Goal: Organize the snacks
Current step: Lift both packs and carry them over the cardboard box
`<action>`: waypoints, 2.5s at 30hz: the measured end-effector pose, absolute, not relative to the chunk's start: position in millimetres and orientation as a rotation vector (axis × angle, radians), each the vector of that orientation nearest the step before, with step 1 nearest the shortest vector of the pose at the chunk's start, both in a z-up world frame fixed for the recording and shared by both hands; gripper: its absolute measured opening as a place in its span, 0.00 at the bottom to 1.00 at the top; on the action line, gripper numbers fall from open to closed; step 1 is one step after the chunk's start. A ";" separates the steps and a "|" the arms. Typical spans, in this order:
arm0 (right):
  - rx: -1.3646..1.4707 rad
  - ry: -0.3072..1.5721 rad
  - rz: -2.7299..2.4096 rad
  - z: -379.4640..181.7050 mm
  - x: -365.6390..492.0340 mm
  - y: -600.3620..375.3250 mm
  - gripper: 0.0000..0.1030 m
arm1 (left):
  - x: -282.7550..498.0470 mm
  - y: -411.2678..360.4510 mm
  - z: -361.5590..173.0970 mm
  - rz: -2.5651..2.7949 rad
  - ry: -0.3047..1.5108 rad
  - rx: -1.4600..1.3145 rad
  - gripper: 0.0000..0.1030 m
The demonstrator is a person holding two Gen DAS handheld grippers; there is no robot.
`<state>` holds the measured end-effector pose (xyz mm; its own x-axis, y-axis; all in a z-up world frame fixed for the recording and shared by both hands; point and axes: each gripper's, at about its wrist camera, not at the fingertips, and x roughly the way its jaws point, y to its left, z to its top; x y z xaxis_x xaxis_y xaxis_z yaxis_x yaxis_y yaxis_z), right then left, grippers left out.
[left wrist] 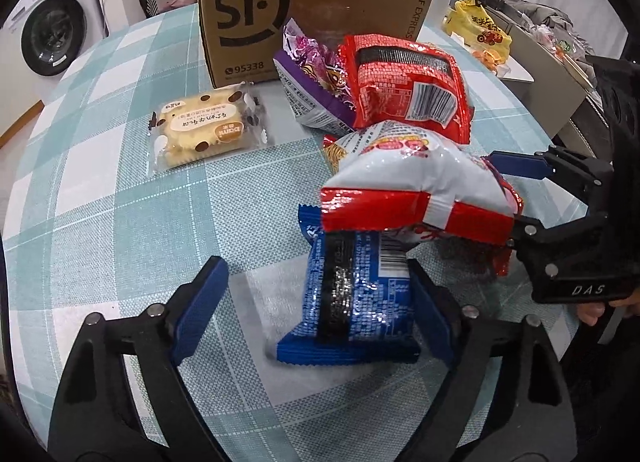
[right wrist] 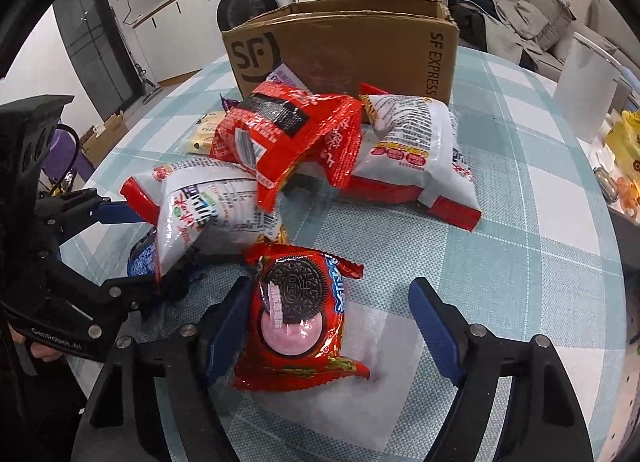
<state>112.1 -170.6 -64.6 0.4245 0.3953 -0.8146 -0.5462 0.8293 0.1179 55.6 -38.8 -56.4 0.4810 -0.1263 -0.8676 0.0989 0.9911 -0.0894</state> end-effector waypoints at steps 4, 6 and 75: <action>-0.160 0.965 0.585 -63.4 111.5 -176.2 0.73 | 52.7 -40.4 -53.6 -0.159 1.045 -0.017 0.63; -0.152 0.965 0.584 -62.9 111.2 -178.5 0.69 | 48.4 -39.9 -52.2 -0.173 1.039 -0.015 0.55; 0.068 0.642 0.605 39.1 139.5 -187.3 0.44 | 82.7 13.2 64.6 -0.054 0.649 -0.190 0.41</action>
